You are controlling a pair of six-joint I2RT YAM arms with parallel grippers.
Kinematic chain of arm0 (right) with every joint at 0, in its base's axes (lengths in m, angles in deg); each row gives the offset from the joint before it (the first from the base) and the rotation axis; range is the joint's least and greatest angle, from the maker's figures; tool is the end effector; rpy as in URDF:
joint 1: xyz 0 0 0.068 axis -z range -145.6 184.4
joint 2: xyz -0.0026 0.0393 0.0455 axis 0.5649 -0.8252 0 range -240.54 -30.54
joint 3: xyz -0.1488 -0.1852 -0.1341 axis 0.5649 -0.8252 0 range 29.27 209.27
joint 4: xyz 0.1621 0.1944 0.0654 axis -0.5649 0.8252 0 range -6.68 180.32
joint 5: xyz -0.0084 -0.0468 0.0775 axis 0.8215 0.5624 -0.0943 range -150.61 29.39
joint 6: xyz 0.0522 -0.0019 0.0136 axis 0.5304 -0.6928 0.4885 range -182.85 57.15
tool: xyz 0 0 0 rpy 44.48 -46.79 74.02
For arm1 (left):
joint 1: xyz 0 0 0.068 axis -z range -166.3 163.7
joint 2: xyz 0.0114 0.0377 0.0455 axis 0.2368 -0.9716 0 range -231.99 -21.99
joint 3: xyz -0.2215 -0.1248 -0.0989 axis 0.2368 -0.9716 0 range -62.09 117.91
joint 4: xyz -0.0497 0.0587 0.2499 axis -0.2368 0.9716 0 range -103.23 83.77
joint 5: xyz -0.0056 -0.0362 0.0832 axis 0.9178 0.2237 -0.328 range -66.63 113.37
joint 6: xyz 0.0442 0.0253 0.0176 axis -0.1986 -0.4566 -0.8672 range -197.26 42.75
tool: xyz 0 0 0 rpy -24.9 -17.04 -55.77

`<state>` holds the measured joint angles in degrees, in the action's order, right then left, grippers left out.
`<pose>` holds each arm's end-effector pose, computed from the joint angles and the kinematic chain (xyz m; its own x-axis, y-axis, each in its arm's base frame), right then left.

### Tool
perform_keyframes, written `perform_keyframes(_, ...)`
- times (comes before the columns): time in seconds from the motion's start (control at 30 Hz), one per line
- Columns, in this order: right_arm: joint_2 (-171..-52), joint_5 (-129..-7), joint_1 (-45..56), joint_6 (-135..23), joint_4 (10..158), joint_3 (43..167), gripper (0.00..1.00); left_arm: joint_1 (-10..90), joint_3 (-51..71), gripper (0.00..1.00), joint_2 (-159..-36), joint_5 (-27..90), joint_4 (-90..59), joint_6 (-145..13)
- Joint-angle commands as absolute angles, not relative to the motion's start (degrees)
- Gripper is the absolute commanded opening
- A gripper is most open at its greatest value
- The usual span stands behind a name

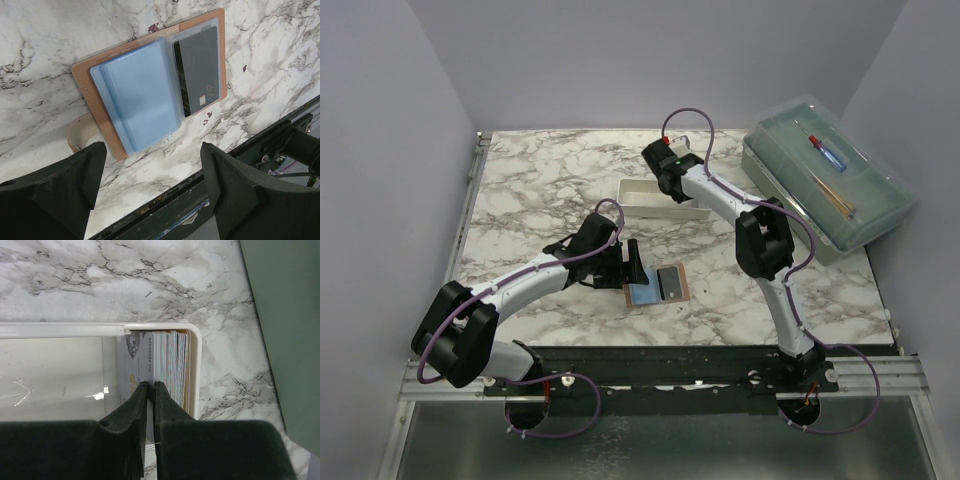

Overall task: Put the credit cards into the card holder
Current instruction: Pick up the credit card from the storage box, then insert the credit card into the card holder.

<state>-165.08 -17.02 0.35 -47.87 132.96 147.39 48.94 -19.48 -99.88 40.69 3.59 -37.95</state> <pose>0.4261 0.2584 0.1987 -0.7765 -0.2986 -0.5549 0.0281 0.8633 -0.5039 0.2109 -0.1619 0.1939 -0.9422 -0.0746 -0.3266 0.1337 0.8100 -0.5710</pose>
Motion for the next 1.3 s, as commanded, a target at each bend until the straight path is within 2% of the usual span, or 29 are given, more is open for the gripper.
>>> perform_keyframes(0.0, -164.59, -17.26, 0.25, -46.75, 135.11, 149.5, 0.08, 48.68, -20.15, 0.83, -100.0, 41.52, 3.04, -38.51)
perform_keyframes(0.13, -162.62, -17.61, 0.21, -46.52, 135.83, 150.08, 0.01, 48.6, -20.34, 0.83, -100.46, 41.19, 3.12, -37.79)
perform_keyframes(0.5, -148.68, -26.81, 0.23, -44.46, 130.67, 138.56, 0.0, 48.51, -20.08, 0.79, -103.15, 38.42, 3.12, -35.0)
perform_keyframes(0.57, -143.37, -32.39, 0.21, -44.84, 125.76, 132.57, 0.0, 48.51, -20.01, 0.78, -104.09, 38.11, 3.12, -34.69)
perform_keyframes(0.77, -123.84, -59.08, 0.29, -42.56, 108.03, 104.85, 0.0, 48.5, -19.93, 0.77, -107.14, 36.28, 3.12, -34.69)
perform_keyframes(0.93, -117.44, -82.96, 0.29, -35.14, 93.84, 88.42, 0.0, 48.5, -19.94, 0.74, -109.93, 33.97, 3.03, -34.64)
perform_keyframes(1.03, -117.85, -87.63, 0.37, -31.93, 87.68, 82.61, 0.0, 48.5, -20.29, 0.7, -110.98, 31.93, 2.73, -34.63)
perform_keyframes(1.27, -119.01, -89.97, 0.46, -29.76, 83.84, 76.61, 0.0, 48.51, -22.16, 0.54, -112.22, 29.32, 1.59, -34.2)
